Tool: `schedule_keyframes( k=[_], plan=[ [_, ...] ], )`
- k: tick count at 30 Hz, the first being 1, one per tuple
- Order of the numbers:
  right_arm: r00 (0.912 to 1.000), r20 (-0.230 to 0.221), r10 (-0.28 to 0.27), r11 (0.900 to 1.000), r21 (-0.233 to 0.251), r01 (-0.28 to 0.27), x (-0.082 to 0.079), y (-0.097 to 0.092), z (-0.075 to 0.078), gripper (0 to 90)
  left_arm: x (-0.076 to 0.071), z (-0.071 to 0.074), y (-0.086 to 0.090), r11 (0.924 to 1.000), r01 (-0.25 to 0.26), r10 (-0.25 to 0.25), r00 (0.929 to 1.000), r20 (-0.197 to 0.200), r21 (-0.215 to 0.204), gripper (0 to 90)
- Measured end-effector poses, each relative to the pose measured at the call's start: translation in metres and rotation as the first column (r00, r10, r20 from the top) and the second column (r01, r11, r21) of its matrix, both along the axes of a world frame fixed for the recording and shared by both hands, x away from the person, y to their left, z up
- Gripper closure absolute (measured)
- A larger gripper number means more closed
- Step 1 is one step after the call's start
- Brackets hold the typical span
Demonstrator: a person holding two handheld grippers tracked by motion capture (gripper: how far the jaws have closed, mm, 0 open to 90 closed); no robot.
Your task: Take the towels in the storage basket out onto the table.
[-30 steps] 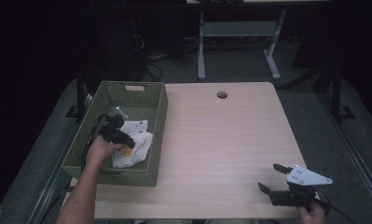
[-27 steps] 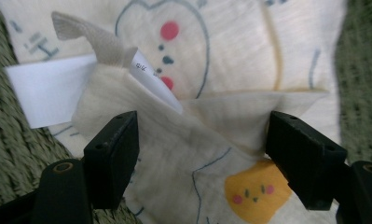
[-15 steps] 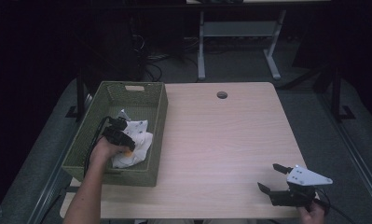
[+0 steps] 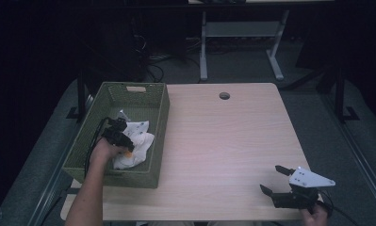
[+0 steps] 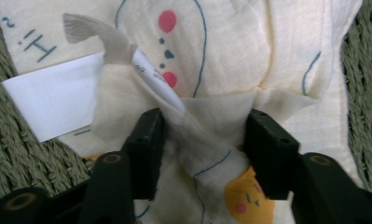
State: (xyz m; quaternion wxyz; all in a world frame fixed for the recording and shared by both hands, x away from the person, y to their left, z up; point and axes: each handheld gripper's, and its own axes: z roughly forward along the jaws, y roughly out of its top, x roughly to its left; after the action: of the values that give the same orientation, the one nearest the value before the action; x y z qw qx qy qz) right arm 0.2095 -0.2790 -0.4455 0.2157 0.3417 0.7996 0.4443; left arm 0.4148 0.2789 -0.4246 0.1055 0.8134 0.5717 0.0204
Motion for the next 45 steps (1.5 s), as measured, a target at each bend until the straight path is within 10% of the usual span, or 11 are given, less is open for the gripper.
schedule_keyframes(
  k=[9,31,38,45],
  plan=[
    [1.0000,-0.001,-0.001,1.0000,0.000,0.001,0.000,0.001,0.000,13.7,-0.003,0.000,0.006,0.9989,-0.014,0.014,0.9999,-0.007,-0.044,72.3],
    [1.0000,-0.002,0.002,1.0000,-0.009,-0.002,0.001,0.003,-0.002,13.7,-0.007,0.003,-0.001,0.9988,0.049,-0.049,0.9988,0.007,-0.008,78.1],
    [1.0000,-0.008,-0.006,0.9999,-0.009,0.006,0.002,0.002,-0.002,13.7,-0.011,0.016,0.008,0.9947,0.028,-0.021,0.9975,0.067,-0.099,78.3],
    [0.9999,-0.008,-0.011,0.9999,-0.009,0.011,0.002,0.002,-0.002,13.7,-0.021,0.039,0.016,0.9741,0.031,0.002,0.9894,0.146,-0.224,78.3]
  ],
)
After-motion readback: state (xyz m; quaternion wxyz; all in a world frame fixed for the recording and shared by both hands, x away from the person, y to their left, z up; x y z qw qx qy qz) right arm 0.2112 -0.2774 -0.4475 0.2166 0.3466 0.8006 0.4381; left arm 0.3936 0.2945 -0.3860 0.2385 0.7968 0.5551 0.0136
